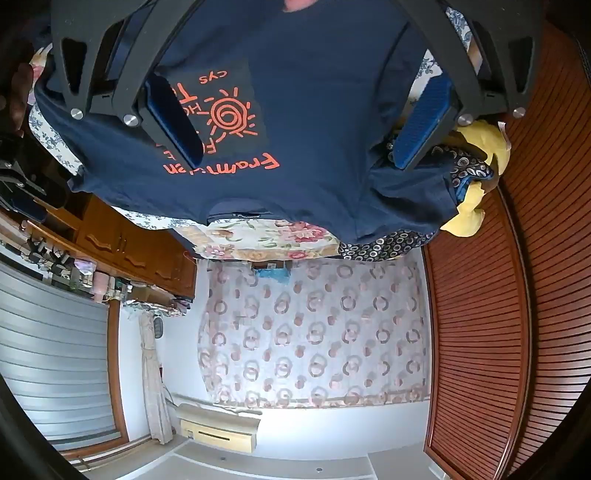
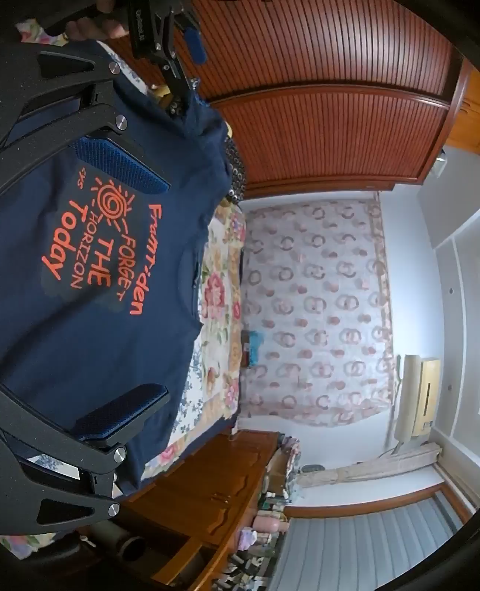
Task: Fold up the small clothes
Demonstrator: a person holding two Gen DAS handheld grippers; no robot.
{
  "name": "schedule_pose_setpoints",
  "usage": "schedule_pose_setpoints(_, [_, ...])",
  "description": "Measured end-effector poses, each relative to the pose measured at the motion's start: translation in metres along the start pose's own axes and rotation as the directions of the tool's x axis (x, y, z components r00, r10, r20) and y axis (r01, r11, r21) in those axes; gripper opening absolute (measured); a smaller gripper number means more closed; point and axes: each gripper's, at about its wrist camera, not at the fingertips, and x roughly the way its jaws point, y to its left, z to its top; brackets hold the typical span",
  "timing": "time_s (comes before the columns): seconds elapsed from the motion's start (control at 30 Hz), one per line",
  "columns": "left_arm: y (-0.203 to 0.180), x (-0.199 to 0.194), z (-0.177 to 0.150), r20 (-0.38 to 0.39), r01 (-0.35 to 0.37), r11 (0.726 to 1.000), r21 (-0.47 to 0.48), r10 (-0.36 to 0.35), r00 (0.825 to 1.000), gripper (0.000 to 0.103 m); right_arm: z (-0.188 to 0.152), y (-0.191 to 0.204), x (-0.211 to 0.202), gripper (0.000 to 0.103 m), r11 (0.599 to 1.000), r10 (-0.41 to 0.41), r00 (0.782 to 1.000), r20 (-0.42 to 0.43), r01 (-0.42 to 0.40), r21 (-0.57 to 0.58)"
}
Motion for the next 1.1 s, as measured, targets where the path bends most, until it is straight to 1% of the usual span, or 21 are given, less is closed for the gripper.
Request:
schedule_pose_setpoints(0.23, [-0.0001, -0.0010, -0.0003, 0.022, -0.004, 1.000, 0.005, 0.004, 1.000, 0.103, -0.0003, 0.0002, -0.0004, 0.103, 1.000, 0.001, 1.000, 0.003, -0.001, 0.002])
schedule_pose_setpoints(1.1, [-0.0009, -0.0011, -0.0004, 0.026, -0.006, 1.000, 0.012, 0.006, 1.000, 0.103, 0.0005, 0.0005, -0.0016, 0.103, 1.000, 0.001, 1.000, 0.004, -0.001, 0.003])
